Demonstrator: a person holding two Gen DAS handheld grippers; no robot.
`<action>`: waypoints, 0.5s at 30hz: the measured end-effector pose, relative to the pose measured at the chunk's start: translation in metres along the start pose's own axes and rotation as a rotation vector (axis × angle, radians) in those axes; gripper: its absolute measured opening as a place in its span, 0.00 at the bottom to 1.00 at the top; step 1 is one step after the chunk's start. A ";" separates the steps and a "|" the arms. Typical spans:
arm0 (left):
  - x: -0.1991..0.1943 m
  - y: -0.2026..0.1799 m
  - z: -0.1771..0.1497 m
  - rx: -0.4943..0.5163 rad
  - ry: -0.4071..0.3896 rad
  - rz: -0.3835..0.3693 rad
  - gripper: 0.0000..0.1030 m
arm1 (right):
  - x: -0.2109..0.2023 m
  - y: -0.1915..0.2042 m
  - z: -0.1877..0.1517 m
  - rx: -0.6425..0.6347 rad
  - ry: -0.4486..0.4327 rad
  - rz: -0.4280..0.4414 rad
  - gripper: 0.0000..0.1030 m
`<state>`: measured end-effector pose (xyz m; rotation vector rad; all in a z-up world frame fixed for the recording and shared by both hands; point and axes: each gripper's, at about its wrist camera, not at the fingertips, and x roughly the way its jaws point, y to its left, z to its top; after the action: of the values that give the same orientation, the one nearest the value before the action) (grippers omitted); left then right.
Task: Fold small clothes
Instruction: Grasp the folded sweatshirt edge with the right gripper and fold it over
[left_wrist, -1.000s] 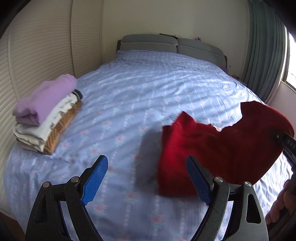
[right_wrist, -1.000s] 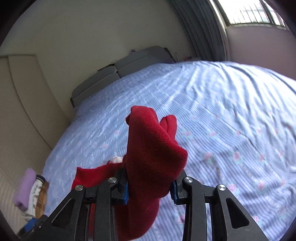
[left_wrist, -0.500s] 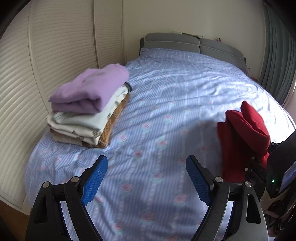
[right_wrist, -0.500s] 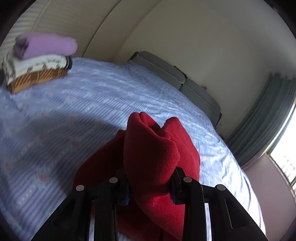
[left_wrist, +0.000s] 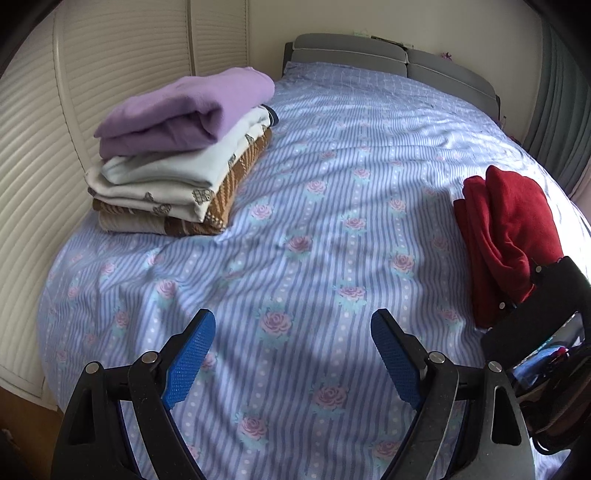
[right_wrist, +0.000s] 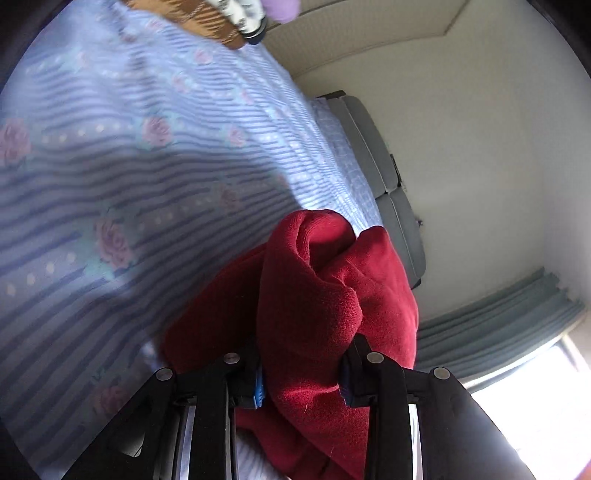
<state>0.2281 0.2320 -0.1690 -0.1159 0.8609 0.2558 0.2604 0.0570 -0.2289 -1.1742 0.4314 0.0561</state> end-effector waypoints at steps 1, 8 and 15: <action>0.001 0.000 0.000 -0.004 0.002 -0.003 0.84 | 0.000 -0.001 0.000 0.000 0.002 0.000 0.32; -0.010 -0.006 0.004 0.007 -0.021 -0.012 0.84 | -0.008 -0.018 0.004 0.056 0.007 -0.035 0.41; -0.035 -0.025 0.014 0.050 -0.078 -0.035 0.84 | -0.030 -0.049 0.000 0.143 -0.021 0.022 0.47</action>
<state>0.2230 0.2043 -0.1329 -0.0735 0.7870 0.2044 0.2456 0.0430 -0.1746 -1.0270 0.4225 0.0558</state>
